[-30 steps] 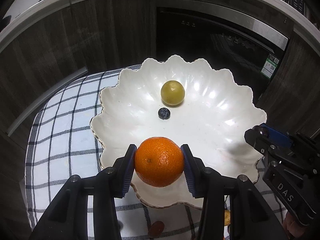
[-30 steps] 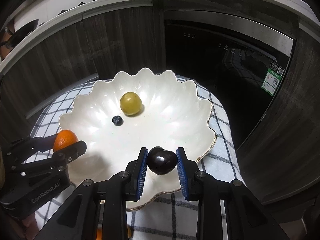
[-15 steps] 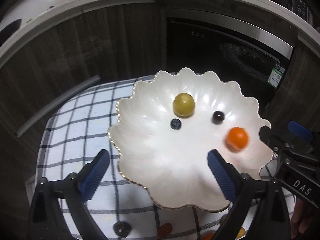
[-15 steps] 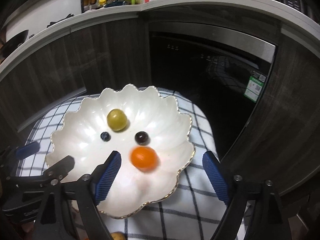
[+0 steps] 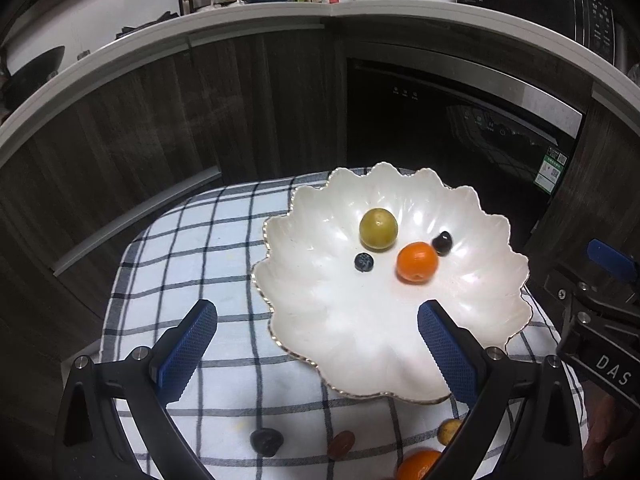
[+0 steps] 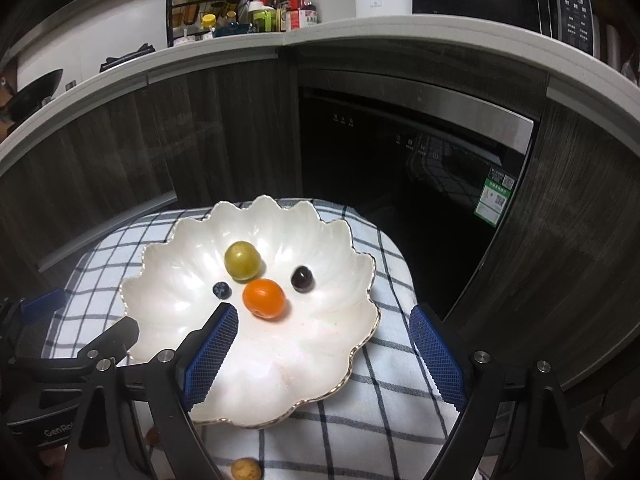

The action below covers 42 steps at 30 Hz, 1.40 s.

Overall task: Organize fruits
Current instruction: 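Withdraw both open tools from the bowl back toward the remaining fruits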

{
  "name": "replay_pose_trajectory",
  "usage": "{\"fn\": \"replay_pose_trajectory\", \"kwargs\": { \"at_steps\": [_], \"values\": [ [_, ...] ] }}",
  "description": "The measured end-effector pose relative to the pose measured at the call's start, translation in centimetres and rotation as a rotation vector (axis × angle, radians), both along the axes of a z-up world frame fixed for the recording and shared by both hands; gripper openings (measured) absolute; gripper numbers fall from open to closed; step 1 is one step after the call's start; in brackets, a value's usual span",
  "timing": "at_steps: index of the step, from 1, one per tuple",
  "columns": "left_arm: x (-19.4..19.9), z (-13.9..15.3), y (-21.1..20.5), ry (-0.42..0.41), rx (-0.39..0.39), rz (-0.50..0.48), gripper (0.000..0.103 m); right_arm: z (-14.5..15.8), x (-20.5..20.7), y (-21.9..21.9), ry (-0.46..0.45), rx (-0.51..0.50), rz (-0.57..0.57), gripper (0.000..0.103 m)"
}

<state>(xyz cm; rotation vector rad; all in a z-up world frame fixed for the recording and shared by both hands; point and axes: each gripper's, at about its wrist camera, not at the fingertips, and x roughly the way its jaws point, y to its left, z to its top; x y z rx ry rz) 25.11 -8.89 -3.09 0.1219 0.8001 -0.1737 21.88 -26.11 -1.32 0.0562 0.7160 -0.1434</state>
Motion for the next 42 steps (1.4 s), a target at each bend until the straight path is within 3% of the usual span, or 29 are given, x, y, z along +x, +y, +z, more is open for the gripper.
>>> {"fn": "replay_pose_trajectory", "kwargs": {
  "at_steps": [22,42],
  "values": [
    [-3.8,2.7,3.0,-0.058,-0.013,0.027,0.102,3.0,-3.4,2.3,-0.063,-0.001,0.023,0.089],
    [-6.7,2.6,6.8,-0.050,-0.015,0.042,0.102,3.5,-5.9,6.4,-0.066,-0.031,0.062,0.089]
  ]
}}
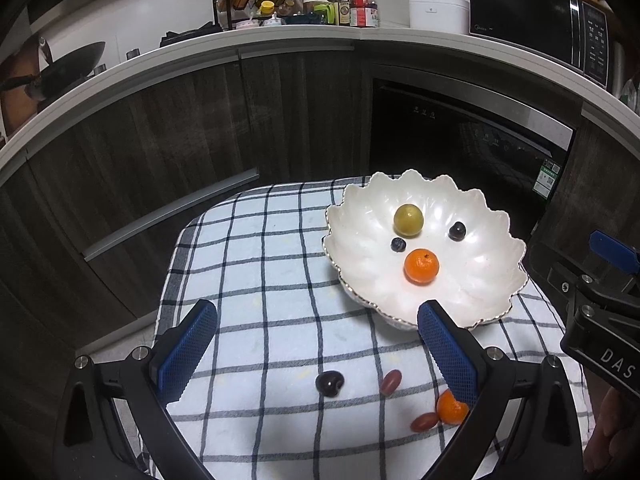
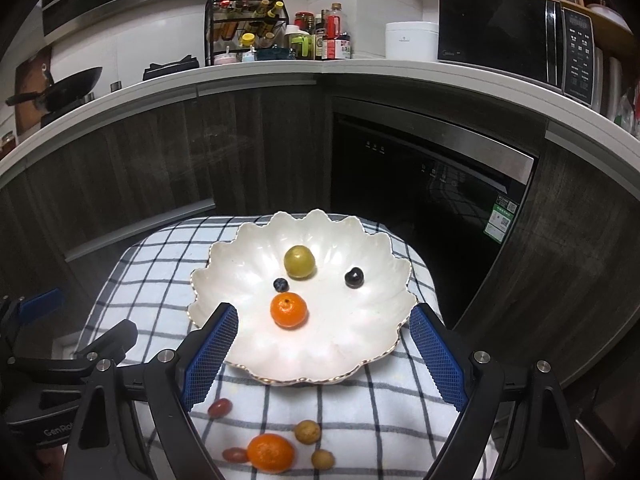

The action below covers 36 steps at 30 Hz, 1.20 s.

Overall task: Organize fruits
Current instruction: 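Withdraw both open tools from the bowl back toward the remaining fruits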

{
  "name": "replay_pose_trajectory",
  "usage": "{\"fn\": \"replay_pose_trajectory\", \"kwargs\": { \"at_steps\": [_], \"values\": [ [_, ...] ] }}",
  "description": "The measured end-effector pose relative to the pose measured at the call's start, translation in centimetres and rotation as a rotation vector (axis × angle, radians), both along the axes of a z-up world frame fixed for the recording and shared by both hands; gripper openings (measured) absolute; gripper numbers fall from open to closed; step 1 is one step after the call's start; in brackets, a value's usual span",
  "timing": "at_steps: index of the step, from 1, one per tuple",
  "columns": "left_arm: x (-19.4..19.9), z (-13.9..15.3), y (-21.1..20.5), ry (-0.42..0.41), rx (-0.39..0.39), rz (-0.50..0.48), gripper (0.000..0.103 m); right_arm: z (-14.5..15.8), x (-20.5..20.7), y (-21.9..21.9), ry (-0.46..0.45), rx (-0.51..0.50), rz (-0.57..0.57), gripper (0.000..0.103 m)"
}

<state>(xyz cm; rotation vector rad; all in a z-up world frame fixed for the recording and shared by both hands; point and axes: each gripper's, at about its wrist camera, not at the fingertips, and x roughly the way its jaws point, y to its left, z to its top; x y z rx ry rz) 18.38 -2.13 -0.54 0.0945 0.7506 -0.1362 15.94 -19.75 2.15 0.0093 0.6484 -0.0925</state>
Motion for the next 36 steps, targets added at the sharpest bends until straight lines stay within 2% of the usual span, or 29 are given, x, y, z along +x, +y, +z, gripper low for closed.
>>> {"fn": "replay_pose_trajectory", "kwargs": {
  "at_steps": [14,25,32,36],
  "values": [
    [-2.0,-0.9,1.5,-0.008,0.018,-0.031,0.102,-0.8,-2.1,2.0,0.009,-0.017,0.018,0.089],
    [-2.7,-2.9,1.9,-0.003,0.039,-0.055,0.101,-2.6,-2.9,2.7,0.027,0.011,0.023,0.088],
    [-2.7,-4.7,2.0,0.012,0.068,-0.111,0.094,-4.6,-3.2,3.0,0.073,0.020,-0.007,0.087],
    [-2.2,-5.9,2.1,0.038,0.063,-0.137,0.090,-5.8,-3.2,3.4,0.102,0.023,-0.004,0.081]
  ]
}}
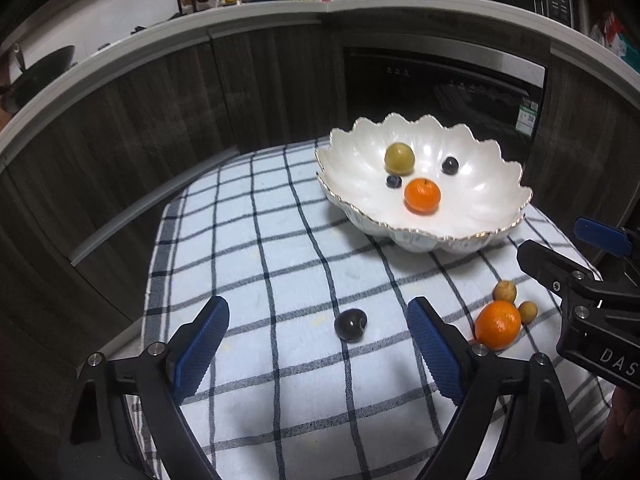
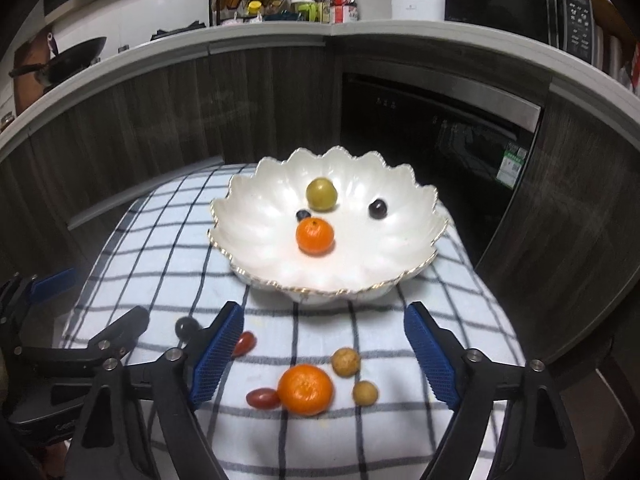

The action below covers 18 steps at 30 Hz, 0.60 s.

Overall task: Organize fruits
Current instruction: 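Withdraw both open tools from the bowl back toward the remaining fruits, then close the left tool on a dark cherry while the right tool grasps a mandarin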

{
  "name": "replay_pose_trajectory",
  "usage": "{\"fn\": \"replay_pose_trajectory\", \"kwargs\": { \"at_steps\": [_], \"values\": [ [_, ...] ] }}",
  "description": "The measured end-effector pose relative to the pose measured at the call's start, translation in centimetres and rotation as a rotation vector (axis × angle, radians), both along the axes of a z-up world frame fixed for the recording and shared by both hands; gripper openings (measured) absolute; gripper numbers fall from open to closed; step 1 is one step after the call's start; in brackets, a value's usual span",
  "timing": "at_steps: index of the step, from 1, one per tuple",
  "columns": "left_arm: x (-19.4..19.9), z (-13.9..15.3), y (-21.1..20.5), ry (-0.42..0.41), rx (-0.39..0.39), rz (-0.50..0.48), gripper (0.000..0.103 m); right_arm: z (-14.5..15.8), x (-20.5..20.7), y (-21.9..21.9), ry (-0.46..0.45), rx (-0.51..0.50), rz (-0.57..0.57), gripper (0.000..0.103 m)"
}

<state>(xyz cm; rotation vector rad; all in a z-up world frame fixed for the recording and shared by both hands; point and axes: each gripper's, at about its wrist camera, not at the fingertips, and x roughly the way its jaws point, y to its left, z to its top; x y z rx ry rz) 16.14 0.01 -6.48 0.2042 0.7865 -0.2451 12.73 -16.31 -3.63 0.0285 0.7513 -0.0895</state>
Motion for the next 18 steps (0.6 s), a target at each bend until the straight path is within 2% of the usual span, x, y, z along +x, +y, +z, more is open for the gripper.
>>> {"fn": "replay_pose_trajectory", "kwargs": {
  "at_steps": [5,12,18],
  "values": [
    [0.8,-1.8,-0.1,0.030,-0.002,-0.023,0.082,-1.5,0.2,0.0,0.036,0.022,-0.004,0.077],
    [1.3,-3.4,-0.4,0.035,0.002,-0.064,0.082,-3.7,0.4,0.4,0.103,0.046,0.004,0.068],
    [1.7,-4.3,-0.5,0.031,0.000,-0.095,0.077,-4.9,0.7,0.6,0.148,0.064,0.006,0.063]
  ]
}}
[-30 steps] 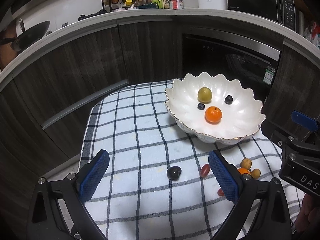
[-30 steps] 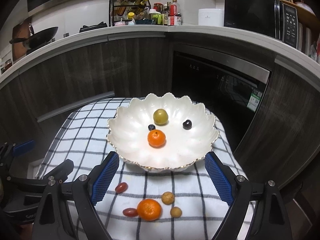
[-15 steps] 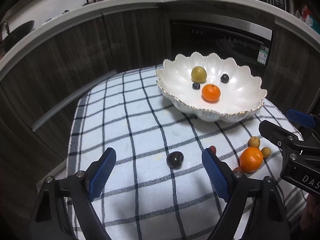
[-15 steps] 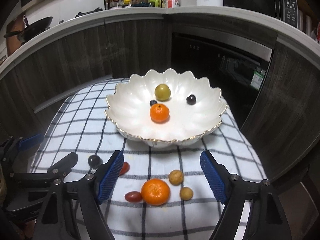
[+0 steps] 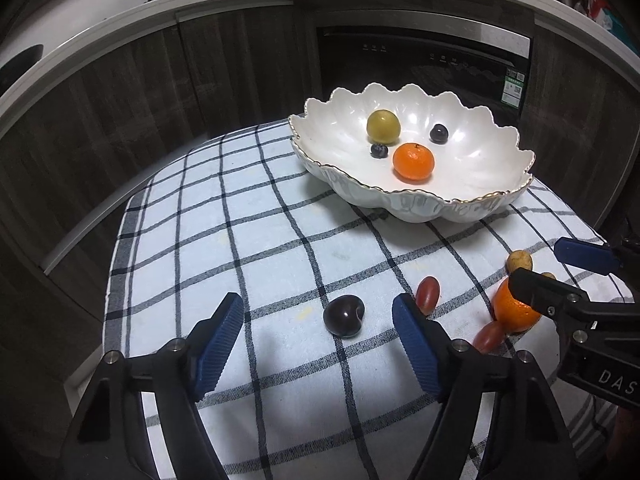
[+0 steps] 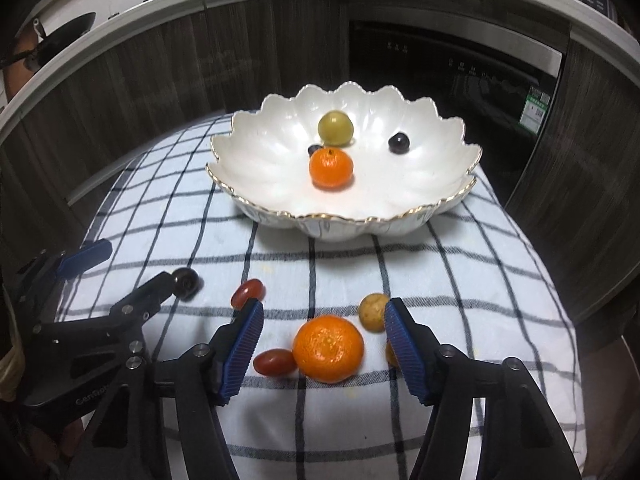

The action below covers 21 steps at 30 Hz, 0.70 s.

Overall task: Organize fruits
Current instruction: 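Close the left tool on a dark cherry while the right tool grasps a mandarin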

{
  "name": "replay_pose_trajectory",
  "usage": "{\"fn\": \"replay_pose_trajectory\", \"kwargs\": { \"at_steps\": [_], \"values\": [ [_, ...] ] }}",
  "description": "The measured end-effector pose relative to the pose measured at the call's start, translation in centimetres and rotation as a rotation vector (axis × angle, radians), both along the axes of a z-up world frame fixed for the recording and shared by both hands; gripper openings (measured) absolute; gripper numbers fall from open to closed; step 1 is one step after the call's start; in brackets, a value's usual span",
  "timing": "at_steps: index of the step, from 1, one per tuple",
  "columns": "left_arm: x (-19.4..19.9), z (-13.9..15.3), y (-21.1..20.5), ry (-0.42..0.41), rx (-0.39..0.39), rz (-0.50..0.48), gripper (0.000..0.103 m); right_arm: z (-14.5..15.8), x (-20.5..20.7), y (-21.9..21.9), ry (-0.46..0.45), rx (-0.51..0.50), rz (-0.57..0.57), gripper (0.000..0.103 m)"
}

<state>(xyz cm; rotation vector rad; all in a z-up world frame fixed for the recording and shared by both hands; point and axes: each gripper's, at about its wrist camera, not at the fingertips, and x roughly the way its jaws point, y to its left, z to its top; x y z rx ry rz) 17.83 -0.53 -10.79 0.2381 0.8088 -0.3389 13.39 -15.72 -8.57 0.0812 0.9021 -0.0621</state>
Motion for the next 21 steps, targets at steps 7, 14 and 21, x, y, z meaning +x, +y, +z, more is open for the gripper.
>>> {"fn": "replay_pose_trajectory", "kwargs": {
  "at_steps": [7,14,21],
  "values": [
    [0.4,-1.1,-0.3,0.013,0.003,-0.029,0.075,-1.2,0.3,-0.3,0.031,0.022,-0.007,0.059],
    [0.9,-2.1,-0.5,0.019,0.006,-0.037,0.070,-2.1,0.5,-0.3,0.063,0.042,-0.013,0.055],
    [1.5,-3.0,-0.7,0.031,0.006,-0.040,0.066,-2.9,0.8,-0.6,0.087,0.058,-0.027,0.053]
  ]
}}
